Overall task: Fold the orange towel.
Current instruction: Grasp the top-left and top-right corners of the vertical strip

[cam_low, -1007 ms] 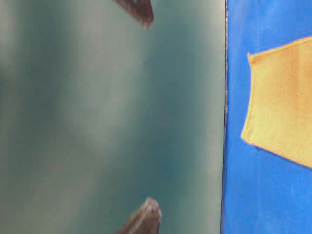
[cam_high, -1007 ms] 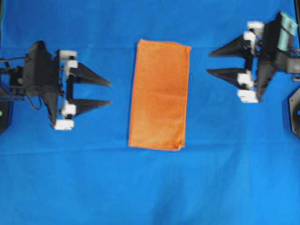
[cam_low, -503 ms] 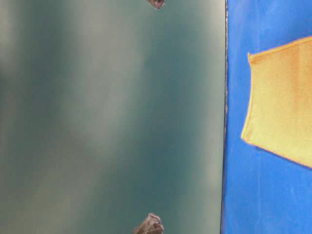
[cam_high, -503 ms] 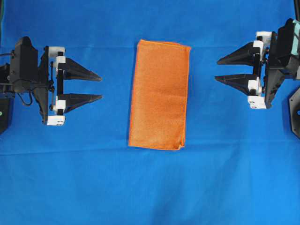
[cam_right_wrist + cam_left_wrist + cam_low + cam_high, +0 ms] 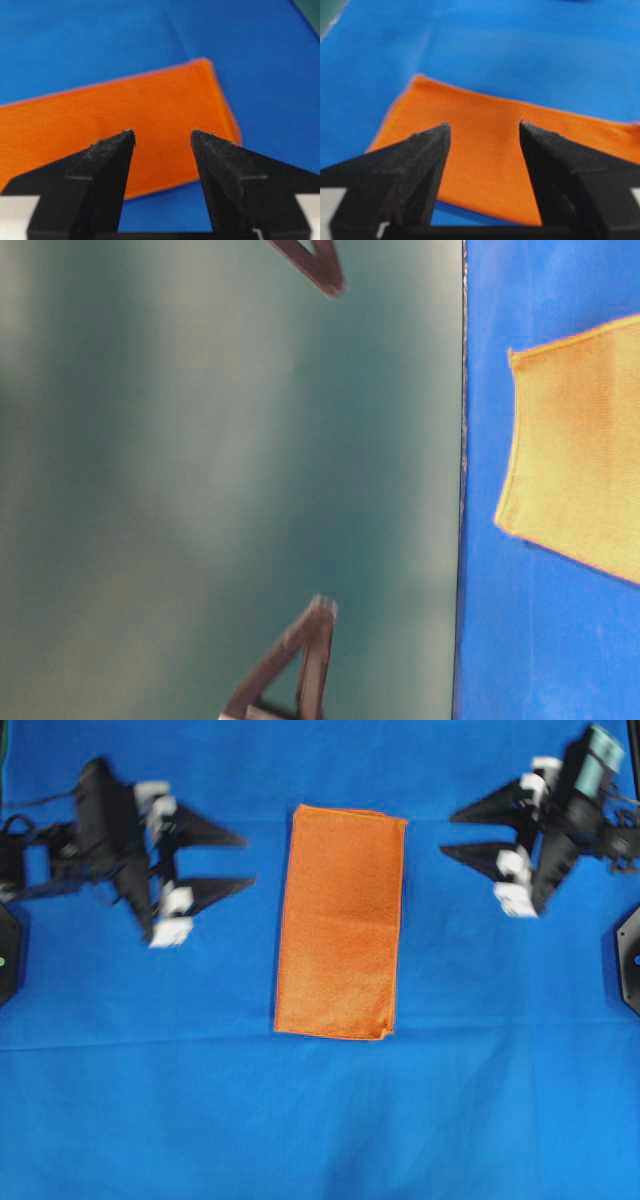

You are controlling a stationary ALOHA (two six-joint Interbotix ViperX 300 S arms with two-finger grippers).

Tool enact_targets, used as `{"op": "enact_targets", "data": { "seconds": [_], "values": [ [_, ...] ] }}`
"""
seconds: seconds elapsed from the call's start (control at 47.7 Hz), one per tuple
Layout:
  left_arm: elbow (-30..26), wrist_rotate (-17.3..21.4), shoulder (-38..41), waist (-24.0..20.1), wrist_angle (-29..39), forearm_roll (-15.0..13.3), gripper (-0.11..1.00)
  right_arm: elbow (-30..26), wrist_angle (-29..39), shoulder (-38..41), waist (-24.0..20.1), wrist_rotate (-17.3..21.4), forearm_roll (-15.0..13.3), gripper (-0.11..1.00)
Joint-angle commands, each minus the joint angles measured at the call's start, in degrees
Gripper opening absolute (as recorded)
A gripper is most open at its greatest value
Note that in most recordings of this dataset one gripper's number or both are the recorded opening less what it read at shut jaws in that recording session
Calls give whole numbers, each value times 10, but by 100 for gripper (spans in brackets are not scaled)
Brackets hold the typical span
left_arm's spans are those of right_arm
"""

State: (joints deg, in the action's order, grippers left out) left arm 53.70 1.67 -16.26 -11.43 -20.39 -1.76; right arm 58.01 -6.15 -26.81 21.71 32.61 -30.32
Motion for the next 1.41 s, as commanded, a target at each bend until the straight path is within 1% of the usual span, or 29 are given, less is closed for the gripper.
{"op": "enact_targets", "data": {
  "seconds": [0.0,0.168,0.252,0.357,0.545,0.713,0.839,0.881,0.923,0.965,1.007,1.07,1.091,1.154,1.174,1.195,1.237,1.384],
  "values": [
    [-40,-1,33,-22,2,1,57,-28,-2,39,18,-4,-4,56],
    [-91,0,116,-61,3,1,79,-62,-8,142,54,-5,-18,60],
    [-111,0,157,-72,-1,1,84,-75,-18,188,69,-5,-21,60],
    [-135,1,211,-85,-4,1,84,-91,-36,241,86,-5,-25,60],
    [-158,0,289,-110,-27,1,85,-112,-75,304,101,-6,-26,60],
    [-163,0,323,-132,-46,1,85,-127,-90,351,102,-6,-27,60],
    [-163,0,328,-141,-42,1,83,-132,-88,361,102,-6,-26,60],
    [-162,0,328,-141,-40,1,80,-133,-88,361,103,-6,-26,59],
    [-161,2,330,-141,-37,2,75,-134,-88,362,102,-6,-26,58],
    [-161,3,331,-139,-34,3,66,-135,-88,363,102,-6,-27,55],
    [-162,5,333,-136,-34,4,56,-135,-88,363,103,-7,-26,49],
    [-163,17,338,-127,-33,4,38,-136,-90,365,102,-9,-28,34],
    [-163,21,340,-126,-33,4,31,-137,-90,365,102,-11,-28,26],
    [-164,32,344,-118,-33,4,15,-134,-91,365,103,-15,-28,8],
    [-163,35,345,-115,-33,4,11,-134,-91,365,102,-16,-28,4],
    [-163,39,346,-113,-33,4,7,-134,-91,365,103,-16,-28,3],
    [-163,39,346,-113,-33,4,2,-134,-91,365,102,-16,-28,3],
    [-161,40,345,-113,-33,4,2,-132,-91,365,102,-16,-28,3]
  ]
}}
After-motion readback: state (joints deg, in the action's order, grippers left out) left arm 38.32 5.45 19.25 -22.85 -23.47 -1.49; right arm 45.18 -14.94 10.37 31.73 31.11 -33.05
